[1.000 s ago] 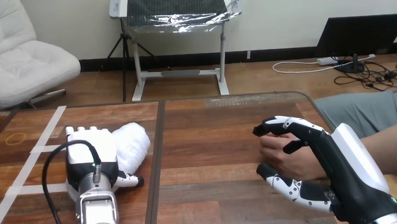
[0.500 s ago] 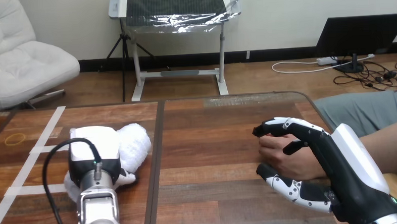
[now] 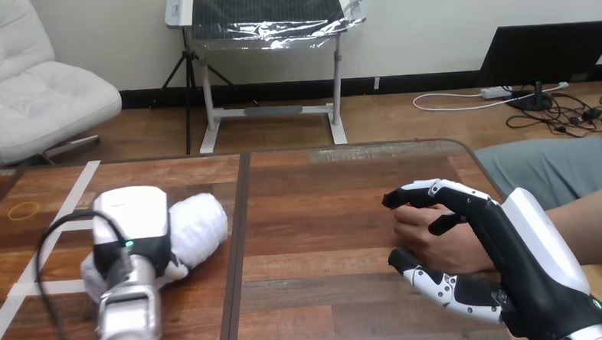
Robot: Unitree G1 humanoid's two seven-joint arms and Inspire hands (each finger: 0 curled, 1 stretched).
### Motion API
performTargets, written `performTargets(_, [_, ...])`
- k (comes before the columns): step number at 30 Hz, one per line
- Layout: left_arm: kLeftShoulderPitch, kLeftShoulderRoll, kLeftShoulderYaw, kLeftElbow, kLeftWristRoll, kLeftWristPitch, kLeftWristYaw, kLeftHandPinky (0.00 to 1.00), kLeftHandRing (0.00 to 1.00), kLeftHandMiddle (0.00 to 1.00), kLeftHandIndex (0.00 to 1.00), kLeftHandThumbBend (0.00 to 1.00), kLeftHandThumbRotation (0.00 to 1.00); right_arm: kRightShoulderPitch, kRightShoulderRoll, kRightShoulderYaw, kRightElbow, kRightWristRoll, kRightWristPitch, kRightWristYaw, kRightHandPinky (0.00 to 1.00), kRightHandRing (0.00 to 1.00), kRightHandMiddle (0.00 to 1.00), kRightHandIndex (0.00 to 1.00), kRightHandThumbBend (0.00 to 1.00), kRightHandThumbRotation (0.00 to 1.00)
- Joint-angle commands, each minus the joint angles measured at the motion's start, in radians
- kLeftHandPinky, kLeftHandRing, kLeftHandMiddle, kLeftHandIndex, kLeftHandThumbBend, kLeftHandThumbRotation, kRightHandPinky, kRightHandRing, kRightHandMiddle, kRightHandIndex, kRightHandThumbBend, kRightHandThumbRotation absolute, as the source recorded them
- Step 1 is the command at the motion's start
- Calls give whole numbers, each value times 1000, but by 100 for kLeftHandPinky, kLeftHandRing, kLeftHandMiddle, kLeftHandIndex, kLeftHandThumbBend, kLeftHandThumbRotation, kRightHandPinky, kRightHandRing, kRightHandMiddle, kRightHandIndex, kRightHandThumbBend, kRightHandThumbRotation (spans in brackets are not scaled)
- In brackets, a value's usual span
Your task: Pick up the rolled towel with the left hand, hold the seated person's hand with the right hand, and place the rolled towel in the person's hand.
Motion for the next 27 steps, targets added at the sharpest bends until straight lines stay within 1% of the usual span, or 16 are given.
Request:
performTargets(1, [29,21,26,-13,-37,-49,62,17,23,35,55,70,0,-34,-17,-7,-21,3,-21,3,61,76,75,68,48,0])
performTargets(8, [43,30,33,-7,-61,-101,126,16,22,33,54,68,0,-31,-15,-7,-27,2,-8,7,61,76,74,68,47,0])
performTargets(12, [57,34,52,0,-93,-166,172,16,23,33,54,68,0,-30,-14,-8,-31,6,-2,11,61,76,74,68,47,0])
performTargets(17, [67,40,65,1,-117,-206,188,18,24,35,55,67,0,-30,-10,-8,-33,6,1,12,62,76,73,67,48,0])
performTargets(20, [76,47,72,-3,-132,-243,209,20,27,37,55,66,0,-31,-10,-9,-29,6,-4,12,62,76,73,67,48,0])
performTargets(23, [84,54,71,-12,-136,-255,213,22,29,39,55,65,0,-30,-8,-8,-31,5,0,14,62,76,73,67,48,0])
performTargets(26, [96,59,83,-17,-155,-299,239,25,31,41,55,64,0,-31,-7,-7,-32,2,1,14,62,76,73,67,48,0])
performTargets(27, [103,61,92,-21,-171,-326,244,26,32,41,55,64,0,-31,-7,-6,-30,0,-2,13,62,76,73,67,48,0])
